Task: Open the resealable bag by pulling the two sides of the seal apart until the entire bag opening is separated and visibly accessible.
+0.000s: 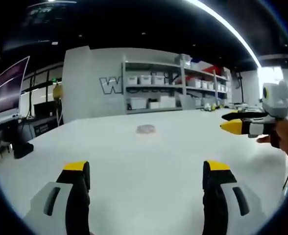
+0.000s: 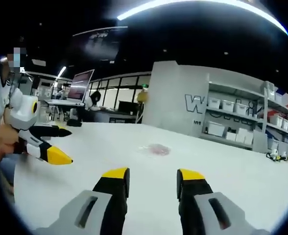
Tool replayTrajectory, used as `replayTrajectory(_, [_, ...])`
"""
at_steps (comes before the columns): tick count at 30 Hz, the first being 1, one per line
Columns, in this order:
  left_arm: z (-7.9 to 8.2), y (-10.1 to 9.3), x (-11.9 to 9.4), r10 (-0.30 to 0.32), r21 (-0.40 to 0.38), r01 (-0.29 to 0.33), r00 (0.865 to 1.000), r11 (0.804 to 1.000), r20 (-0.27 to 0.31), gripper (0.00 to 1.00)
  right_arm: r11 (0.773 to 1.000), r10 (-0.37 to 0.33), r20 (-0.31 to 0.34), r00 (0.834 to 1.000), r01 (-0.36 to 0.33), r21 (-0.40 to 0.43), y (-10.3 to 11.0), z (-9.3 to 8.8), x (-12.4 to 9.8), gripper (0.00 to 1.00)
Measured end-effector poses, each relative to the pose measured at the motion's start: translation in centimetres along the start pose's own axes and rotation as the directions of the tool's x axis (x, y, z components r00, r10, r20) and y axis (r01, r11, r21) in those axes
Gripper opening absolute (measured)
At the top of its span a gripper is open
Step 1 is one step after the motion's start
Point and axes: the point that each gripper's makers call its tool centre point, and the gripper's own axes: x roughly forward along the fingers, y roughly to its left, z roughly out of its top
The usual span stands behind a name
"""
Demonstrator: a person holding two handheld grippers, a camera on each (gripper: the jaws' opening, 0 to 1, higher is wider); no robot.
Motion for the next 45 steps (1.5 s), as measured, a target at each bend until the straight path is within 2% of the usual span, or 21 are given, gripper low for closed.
replayTrajectory(8, [-0.2,0.0,-0.1,0.004,0.001,-0.004,1.000,1.000,-0.004,0.95,0.999,0.021,-0.004,1.000,-0.021,-0.024,-0.1,-0.1,0.9,0.32])
replayTrajectory(17, [-0.4,-0.4,-0.3,-0.002,-0.001,0.002,1.000,1.000,-0.008,0.95,0.999,0.030,-0.017,0.999,-0.029,0.045,-0.5,-1.1,1.3,0.31])
replayTrajectory(38, [-0.4,-0.5,-0.3,-0.003,-0.004,0.003,1.000,1.000,-0.008,0.95,0.997,0.042,-0.011,0.999,-0.041,0.064,-0.1,-1.6,1.2,0.30])
replayTrajectory(45, [-0.5,-0.1,0.0,-0.007,0.001,0.007,1.000,1.000,-0.011,0.95,0.996,0.060,-0.006,0.998,-0.059,0.061,-0.5,-1.1,2.3,0.28])
